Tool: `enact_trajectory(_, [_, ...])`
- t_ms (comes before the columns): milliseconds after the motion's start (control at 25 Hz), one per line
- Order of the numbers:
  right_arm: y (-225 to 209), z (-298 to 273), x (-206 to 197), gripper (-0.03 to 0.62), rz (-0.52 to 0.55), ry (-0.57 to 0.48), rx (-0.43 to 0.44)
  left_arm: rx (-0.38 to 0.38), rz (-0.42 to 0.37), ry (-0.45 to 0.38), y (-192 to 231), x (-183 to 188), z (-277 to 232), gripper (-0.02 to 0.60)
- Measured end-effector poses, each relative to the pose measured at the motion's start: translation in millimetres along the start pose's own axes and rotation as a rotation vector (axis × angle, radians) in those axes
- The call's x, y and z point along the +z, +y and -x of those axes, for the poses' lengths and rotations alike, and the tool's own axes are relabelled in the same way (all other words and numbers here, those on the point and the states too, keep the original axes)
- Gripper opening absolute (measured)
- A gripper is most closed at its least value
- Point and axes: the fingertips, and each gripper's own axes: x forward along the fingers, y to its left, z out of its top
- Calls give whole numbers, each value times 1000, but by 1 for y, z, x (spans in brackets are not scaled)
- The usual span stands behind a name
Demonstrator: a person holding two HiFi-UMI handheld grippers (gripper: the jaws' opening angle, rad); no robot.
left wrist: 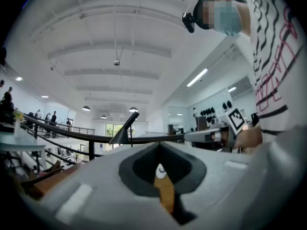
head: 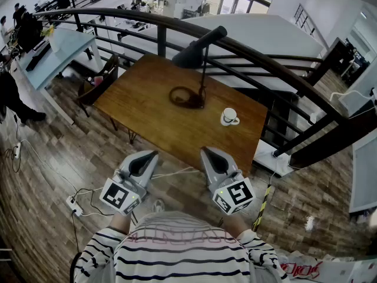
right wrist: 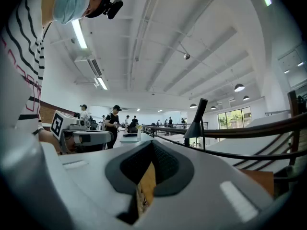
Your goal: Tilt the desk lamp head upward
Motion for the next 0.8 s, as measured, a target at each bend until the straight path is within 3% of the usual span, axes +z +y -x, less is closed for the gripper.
enact_trajectory(320, [-13,-22,-1,0,-55,-31,-50,-16,36,4,24,-9,-6,3])
enact_trajectory(400, [-16,-30,-3,9,-62,-33,-72,-31,44,11,32,-12,-6,51])
enact_trajectory(600, [-22,-60,-8,101,-88,-33,-144,-66,54,27,62,-17,-2,76])
enact_trajectory(800, [-16,-92,-15,115,-115,-27,-195,-107,60,51,98,-23,8,159])
